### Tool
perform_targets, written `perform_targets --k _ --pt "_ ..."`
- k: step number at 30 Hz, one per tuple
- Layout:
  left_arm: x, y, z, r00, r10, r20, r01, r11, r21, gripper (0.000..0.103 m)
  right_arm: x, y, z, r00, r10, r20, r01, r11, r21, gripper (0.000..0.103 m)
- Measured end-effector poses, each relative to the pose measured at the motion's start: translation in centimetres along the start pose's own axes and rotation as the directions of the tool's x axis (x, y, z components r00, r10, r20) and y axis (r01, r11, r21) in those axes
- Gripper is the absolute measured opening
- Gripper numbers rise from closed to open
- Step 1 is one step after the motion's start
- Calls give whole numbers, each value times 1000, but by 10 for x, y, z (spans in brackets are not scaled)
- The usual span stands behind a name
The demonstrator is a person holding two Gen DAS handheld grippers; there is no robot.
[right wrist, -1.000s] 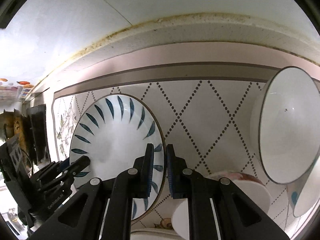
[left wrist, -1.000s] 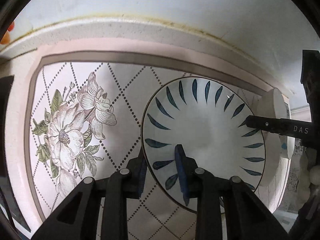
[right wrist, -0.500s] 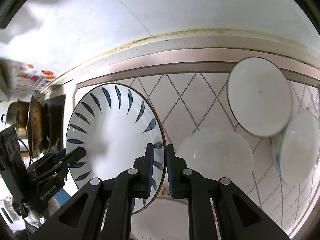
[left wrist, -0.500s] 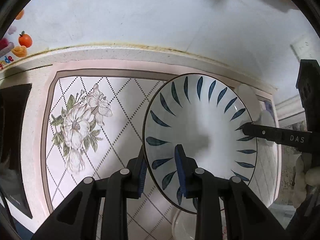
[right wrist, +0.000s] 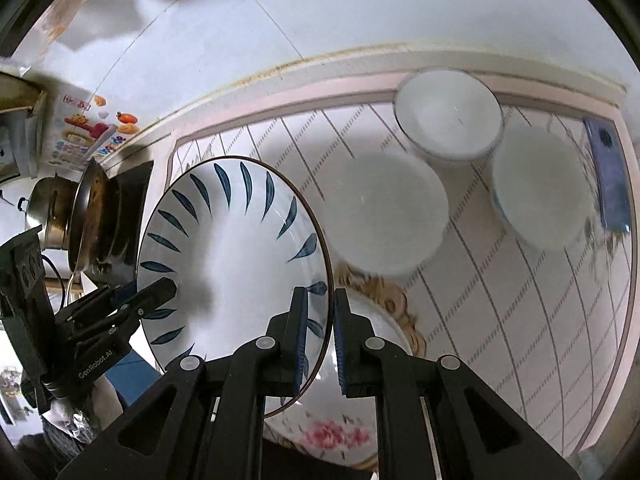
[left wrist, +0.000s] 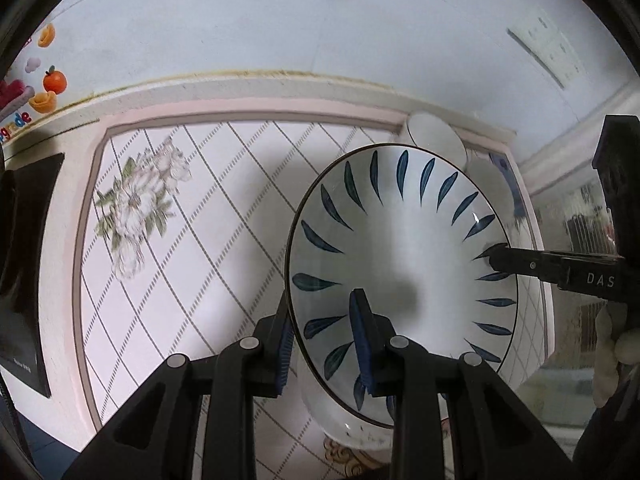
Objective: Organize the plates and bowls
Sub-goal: 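Lower the blue-striped plate onto the white plate stack with both grippers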
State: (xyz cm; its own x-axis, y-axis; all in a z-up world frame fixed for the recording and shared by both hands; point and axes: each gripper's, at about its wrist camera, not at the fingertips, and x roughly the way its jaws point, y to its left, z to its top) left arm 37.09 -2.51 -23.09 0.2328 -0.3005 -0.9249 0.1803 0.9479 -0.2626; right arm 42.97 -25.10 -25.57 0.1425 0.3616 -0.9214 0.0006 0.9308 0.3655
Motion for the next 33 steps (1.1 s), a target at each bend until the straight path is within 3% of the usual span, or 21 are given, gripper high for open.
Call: perform_targets --k 11,18,33 --pt "49 -20 -53 993 37 -114 -33 999 39 24 38 -41 -80 997 -15 -80 18 999 46 14" --pt "72 -24 -70 989 61 -135 -54 997 49 24 60 -61 -113 993 -35 -111 42 997 59 14" --pt "90 -22 -81 984 98 -150 -100 995 -2 24 78 -66 -128 991 -45 -127 48 999 23 14"
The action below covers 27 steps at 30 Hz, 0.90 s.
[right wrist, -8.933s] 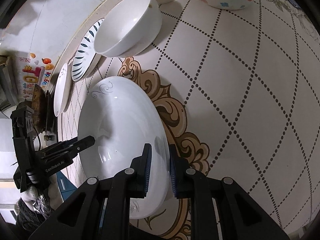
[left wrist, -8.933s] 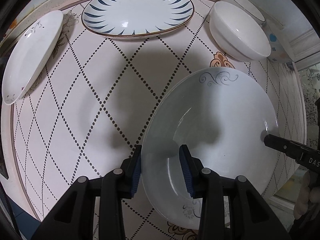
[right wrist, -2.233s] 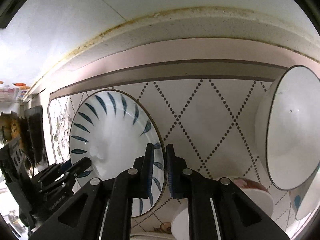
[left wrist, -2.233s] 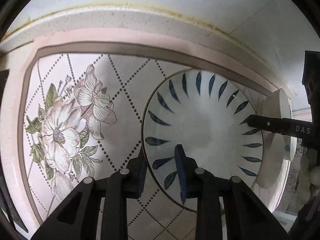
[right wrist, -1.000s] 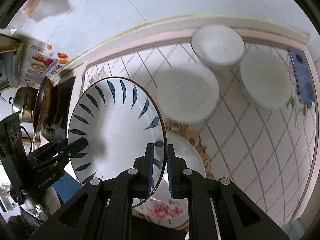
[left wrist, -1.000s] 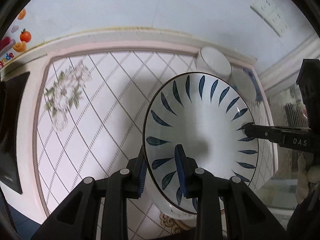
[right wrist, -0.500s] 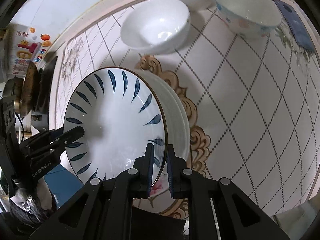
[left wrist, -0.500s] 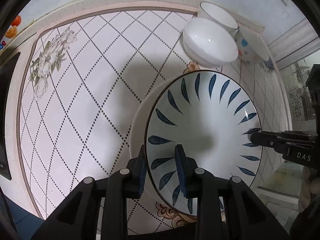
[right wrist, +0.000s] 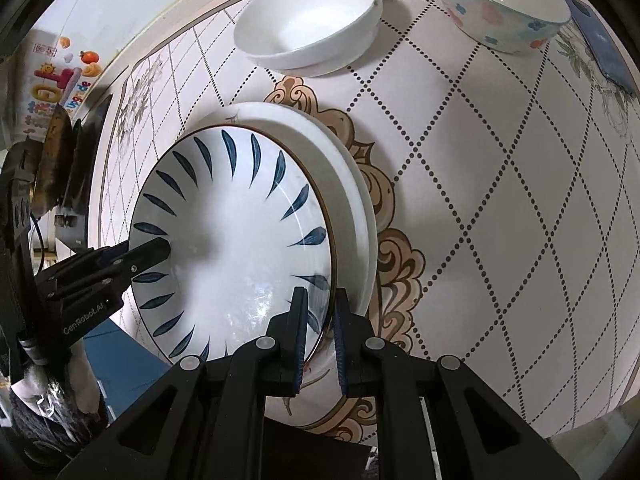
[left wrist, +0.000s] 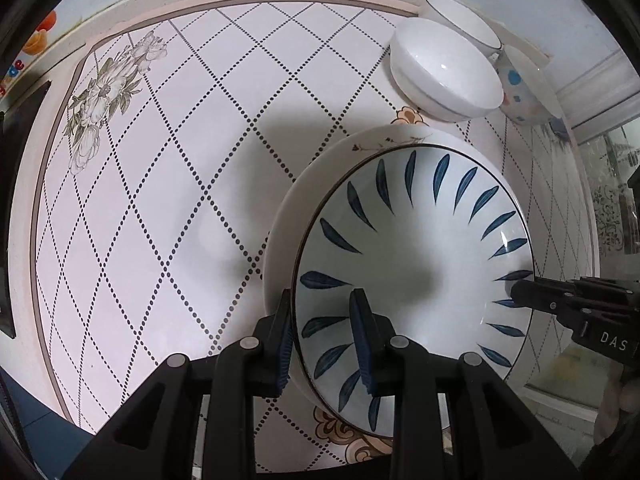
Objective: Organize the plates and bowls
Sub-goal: 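Lower the blue-striped plate onto the white plate stack with both grippers, then open both grippers and withdraw them from the plate stack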
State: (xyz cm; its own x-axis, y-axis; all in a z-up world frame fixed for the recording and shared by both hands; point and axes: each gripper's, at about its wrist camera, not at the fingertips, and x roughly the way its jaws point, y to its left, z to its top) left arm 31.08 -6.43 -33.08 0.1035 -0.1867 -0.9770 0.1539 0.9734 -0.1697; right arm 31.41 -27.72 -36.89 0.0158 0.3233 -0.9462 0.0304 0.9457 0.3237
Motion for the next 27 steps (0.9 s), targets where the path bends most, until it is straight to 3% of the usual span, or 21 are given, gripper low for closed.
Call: perform_targets --k 17,20,27 --pt "-4 4 1 1000 -19 -4 19 1000 -18 24 -17 -9 5 998 26 51 -29 997 68 17" --pt "-21 6 -4 1000 -21 19 22 1000 -18 24 -31 -6 3 996 34 77 -39 997 65 17" --pt "-110 -5 -41 987 9 159 -13 1000 22 24 -95 32 -38 979 -51 199 54 999 -8 17"
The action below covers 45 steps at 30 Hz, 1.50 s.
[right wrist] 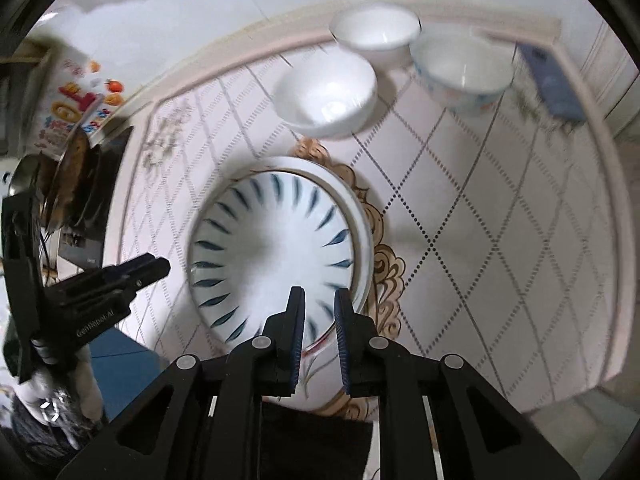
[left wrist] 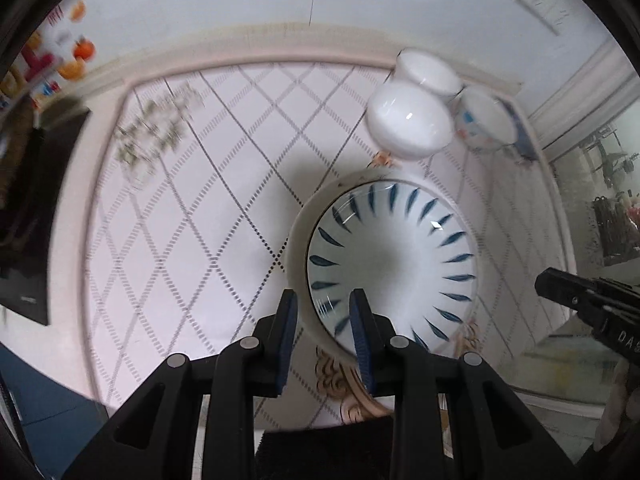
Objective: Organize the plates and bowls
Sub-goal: 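Open both grippers and withdraw them from the plate stack, then grasp a white bowl rim with both grippers and lift it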
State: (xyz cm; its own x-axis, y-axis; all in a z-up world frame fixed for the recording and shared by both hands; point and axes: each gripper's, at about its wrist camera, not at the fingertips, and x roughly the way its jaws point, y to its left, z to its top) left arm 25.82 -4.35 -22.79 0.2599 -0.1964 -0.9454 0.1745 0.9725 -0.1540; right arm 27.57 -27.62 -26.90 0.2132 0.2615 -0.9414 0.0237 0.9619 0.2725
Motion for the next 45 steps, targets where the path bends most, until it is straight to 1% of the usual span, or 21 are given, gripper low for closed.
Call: perform_targets --k 2,7,9,11,12,16,20,24,27,31,33,36,37,38,39,42,45 --pt "-23 -4 -8 999 5 32 -5 1000 14 24 -26 14 -17 999 -17 39 17 1000 -11 17" --pt "-78 -13 -34 995 -20 96 15 998 59 25 -80 43 -58 993 -11 115 13 1000 -15 18" --pt "-94 -15 -45 993 -17 116 10 998 65 25 -99 54 -76 990 -11 143 13 1000 -14 28" --pt "-107 -16 -53 990 -29 137 21 998 60 28 -118 63 -93 985 -18 174 21 1000 -17 60" --pt "-112 -17 -56 989 -30 144 22 998 56 30 -126 69 -102 982 -27 189 31 999 -18 64" --pt "-136 -20 -74 982 -31 186 20 998 61 30 -153 82 -131 974 -52 220 57 998 -19 65" --pt "-150 -21 -88 979 -58 197 48 997 56 30 -177 92 -155 969 -46 244 52 999 -18 66" --pt "-158 -23 -97 977 -64 206 52 997 62 30 -190 99 -170 964 -57 258 64 998 -19 66" --pt "-158 -26 -96 975 -58 213 47 997 59 30 -192 98 -173 965 -52 255 57 998 -14 66" --pt "-148 -27 -84 976 -55 210 49 998 35 30 -187 87 -164 970 -39 241 41 999 -2 66" --pt "-138 -28 -74 978 -55 199 51 998 24 30 -180 77 -151 972 -34 233 33 999 5 66" --pt "-115 -30 -46 982 -41 182 42 999 -2 30 -169 59 -125 971 -19 240 15 1000 17 66" --pt "-102 -30 -31 985 -39 167 42 999 -15 30 -163 51 -111 970 -20 243 14 1000 25 66" --pt "-95 -30 -22 986 -39 160 43 999 -23 30 -157 44 -100 970 -22 243 13 999 35 66" --pt "-82 -31 -5 988 -31 151 37 999 -39 30 -150 33 -84 970 -17 244 4 998 56 66" --pt "-49 -33 33 992 -25 125 34 996 -76 30 -126 7 -41 973 5 233 -28 995 94 66" --pt "-2 -33 83 997 -32 68 40 992 -120 30 -91 -25 10 980 77 185 -106 983 150 66"
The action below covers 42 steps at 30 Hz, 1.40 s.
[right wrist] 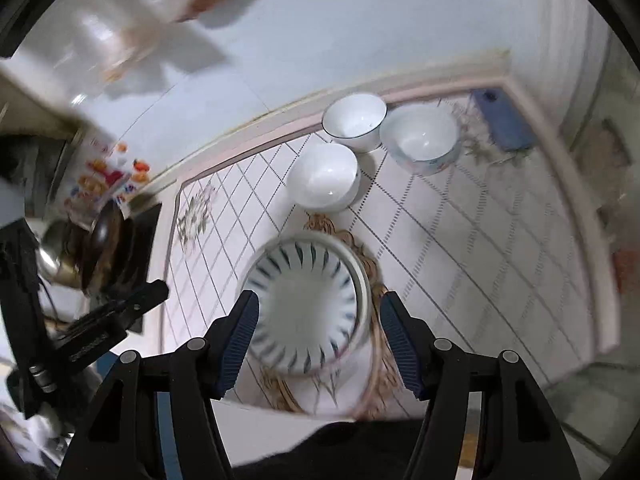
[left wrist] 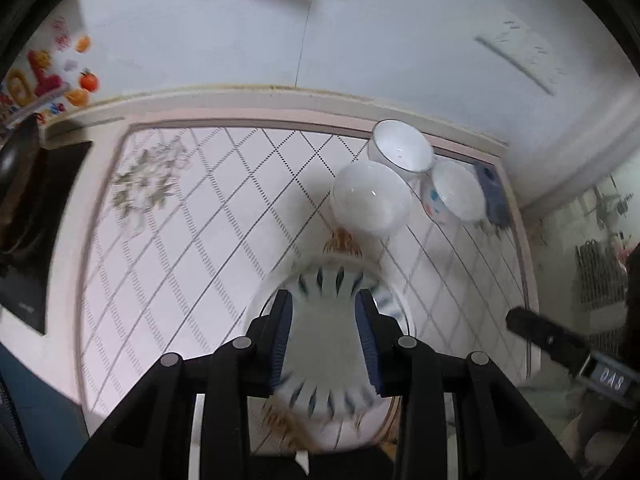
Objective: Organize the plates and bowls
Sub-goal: 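Grasp a white bowl rim with both grippers and lift it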
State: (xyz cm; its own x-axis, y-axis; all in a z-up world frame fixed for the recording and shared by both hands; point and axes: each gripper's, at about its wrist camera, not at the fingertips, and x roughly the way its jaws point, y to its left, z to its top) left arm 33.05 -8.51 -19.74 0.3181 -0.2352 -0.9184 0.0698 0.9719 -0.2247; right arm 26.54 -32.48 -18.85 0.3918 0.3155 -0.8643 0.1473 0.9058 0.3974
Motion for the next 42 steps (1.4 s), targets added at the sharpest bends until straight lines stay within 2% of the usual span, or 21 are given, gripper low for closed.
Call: perform_targets --k 2,6,10,12,15,17,19,23,26,30,35,42 --pt "28 -1 21 999 -3 -38 3 1000 -23 30 32 -15 31 998 46 -48 -44 998 38 66" --pt "99 -4 62 989 -44 -141 37 998 -52 30 102 -37 86 991 37 -131 -31 998 52 66" --pt "152 -9 83 975 -55 -214 42 997 -62 30 162 -54 121 980 42 -196 -29 997 70 65" --pt "174 -10 89 969 -53 -241 39 997 -63 30 187 -60 134 974 60 -218 -42 995 87 60" --pt "190 -8 91 967 -44 -253 28 997 -66 30 216 -63 146 968 68 -240 -48 995 88 42" --pt "195 -6 90 968 -34 -247 17 997 -72 25 231 -65 150 963 71 -258 -50 995 87 19" --pt "195 -8 90 971 -29 -238 14 998 -63 16 242 -65 153 961 83 -264 -61 994 90 16" --pt "186 -18 85 978 23 -206 -27 1000 -14 16 245 -59 156 967 58 -250 -48 998 45 14" --pt "173 -26 82 982 29 -184 -27 1000 12 16 243 -53 154 967 46 -249 -43 999 20 14" --pt "148 -39 77 987 3 -162 3 999 39 16 230 -50 151 969 56 -240 -54 998 14 14" --pt "116 -58 72 989 -23 -144 36 995 88 16 193 -51 140 974 66 -218 -64 998 13 15" --pt "94 -90 39 984 -82 -158 108 981 162 16 132 -76 108 981 36 -191 -32 999 26 15"
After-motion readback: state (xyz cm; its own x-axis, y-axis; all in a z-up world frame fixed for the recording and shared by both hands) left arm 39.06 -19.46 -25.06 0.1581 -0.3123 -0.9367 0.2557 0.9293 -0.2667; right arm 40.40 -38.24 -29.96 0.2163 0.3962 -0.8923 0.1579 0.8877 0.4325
